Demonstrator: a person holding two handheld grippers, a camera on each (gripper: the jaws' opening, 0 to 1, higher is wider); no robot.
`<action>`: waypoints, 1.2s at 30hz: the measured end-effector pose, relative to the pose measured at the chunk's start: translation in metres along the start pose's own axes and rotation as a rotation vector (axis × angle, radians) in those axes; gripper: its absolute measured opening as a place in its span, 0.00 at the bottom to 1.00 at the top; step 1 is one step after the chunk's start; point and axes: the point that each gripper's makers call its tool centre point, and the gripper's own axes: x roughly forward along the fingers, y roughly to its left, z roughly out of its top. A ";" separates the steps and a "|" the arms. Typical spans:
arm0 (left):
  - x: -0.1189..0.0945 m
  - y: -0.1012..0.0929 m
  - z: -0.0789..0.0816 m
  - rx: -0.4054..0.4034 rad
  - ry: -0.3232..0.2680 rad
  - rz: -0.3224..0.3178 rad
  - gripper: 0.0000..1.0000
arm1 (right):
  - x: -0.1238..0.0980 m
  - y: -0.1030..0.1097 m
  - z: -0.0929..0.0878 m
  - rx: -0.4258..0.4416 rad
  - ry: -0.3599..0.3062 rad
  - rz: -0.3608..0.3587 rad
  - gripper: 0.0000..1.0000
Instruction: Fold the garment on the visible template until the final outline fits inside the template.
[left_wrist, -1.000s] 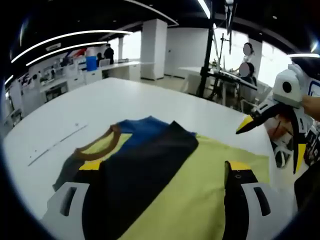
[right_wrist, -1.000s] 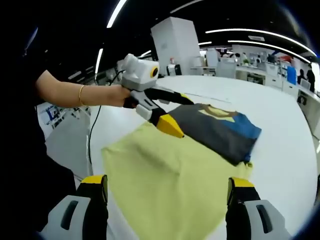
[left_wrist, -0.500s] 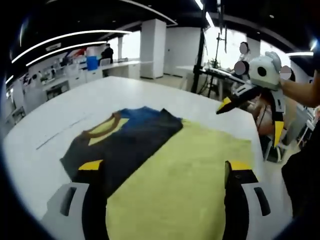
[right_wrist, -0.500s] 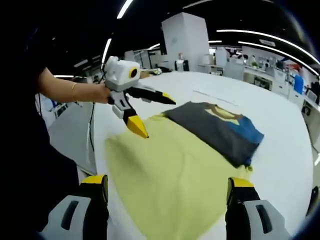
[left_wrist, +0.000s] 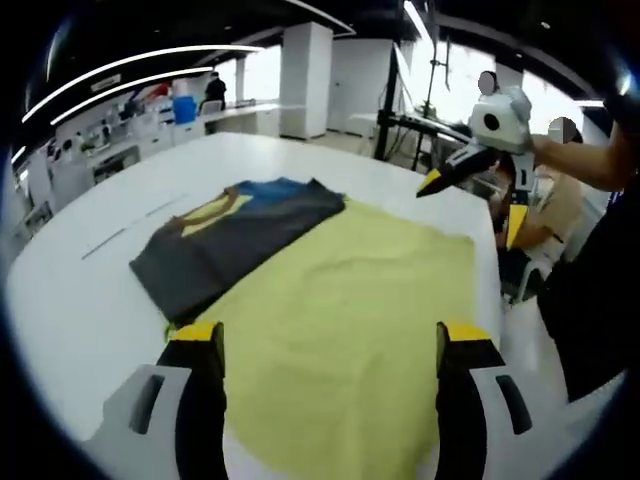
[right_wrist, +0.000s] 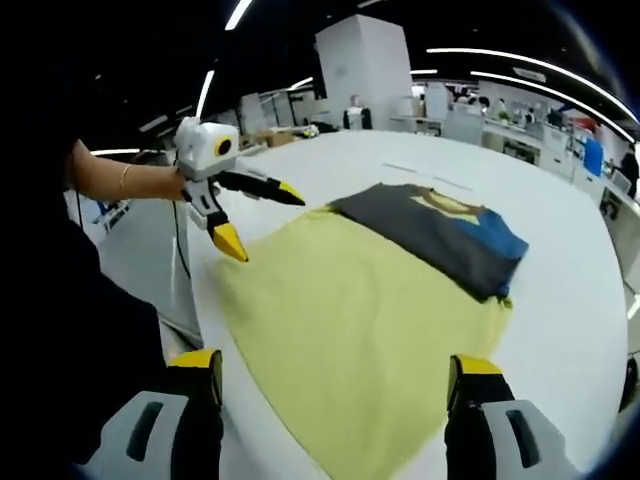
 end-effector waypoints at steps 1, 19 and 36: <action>-0.002 -0.002 -0.003 0.001 0.001 -0.001 0.79 | 0.000 0.001 -0.002 -0.001 0.003 0.000 0.90; -0.029 -0.039 -0.063 -0.020 0.133 -0.010 0.52 | 0.002 0.023 -0.048 -0.012 0.114 0.021 0.60; -0.034 -0.042 -0.098 0.097 0.251 0.015 0.43 | 0.002 0.007 -0.081 -0.075 0.207 -0.063 0.35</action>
